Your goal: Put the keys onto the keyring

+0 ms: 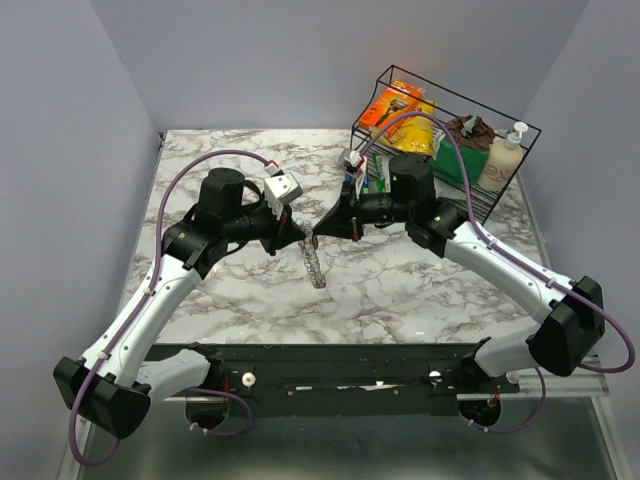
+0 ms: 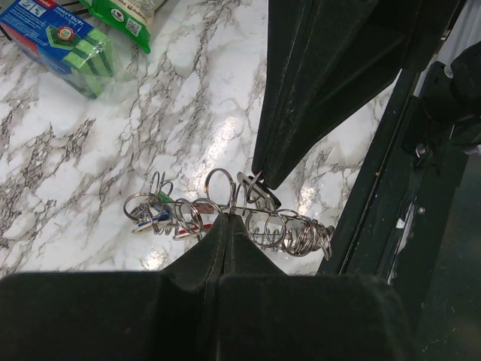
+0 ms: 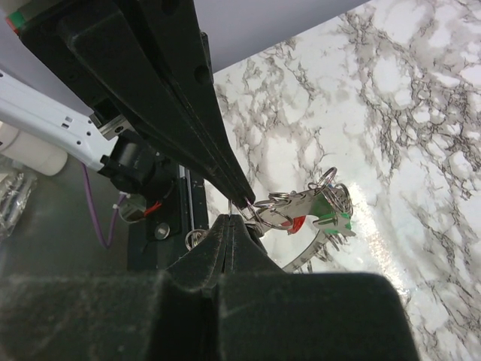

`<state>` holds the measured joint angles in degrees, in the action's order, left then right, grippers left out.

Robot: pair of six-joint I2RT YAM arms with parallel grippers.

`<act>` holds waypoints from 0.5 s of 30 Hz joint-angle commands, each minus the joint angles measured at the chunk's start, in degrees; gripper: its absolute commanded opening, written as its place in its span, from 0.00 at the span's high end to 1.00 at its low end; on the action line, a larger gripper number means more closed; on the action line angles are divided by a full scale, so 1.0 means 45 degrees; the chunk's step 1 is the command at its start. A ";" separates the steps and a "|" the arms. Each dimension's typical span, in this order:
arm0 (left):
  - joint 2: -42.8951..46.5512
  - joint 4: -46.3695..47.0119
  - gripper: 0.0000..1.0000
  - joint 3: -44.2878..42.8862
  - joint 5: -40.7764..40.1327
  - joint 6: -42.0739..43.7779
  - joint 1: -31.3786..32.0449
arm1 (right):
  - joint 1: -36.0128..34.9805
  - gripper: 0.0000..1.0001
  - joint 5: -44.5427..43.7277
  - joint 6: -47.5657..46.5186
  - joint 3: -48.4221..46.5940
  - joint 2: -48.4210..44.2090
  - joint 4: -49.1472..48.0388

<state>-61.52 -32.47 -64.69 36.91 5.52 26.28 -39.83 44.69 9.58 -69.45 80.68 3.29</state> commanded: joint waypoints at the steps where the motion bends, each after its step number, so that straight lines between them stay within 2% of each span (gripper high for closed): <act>1: 0.0253 0.0594 1.00 0.0019 0.0490 -0.0113 0.0038 | -0.0190 0.99 -0.0301 -0.0469 -0.0543 0.0195 0.0577; 15: 0.0057 0.0575 1.00 -0.0079 0.0607 -0.0094 0.0077 | -0.0386 0.99 -0.0731 -0.0782 -0.0758 0.0488 0.0988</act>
<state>-61.52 -32.27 -64.69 37.15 5.48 26.28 -41.17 43.22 7.35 -70.94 82.08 6.44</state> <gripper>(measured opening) 0.009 0.011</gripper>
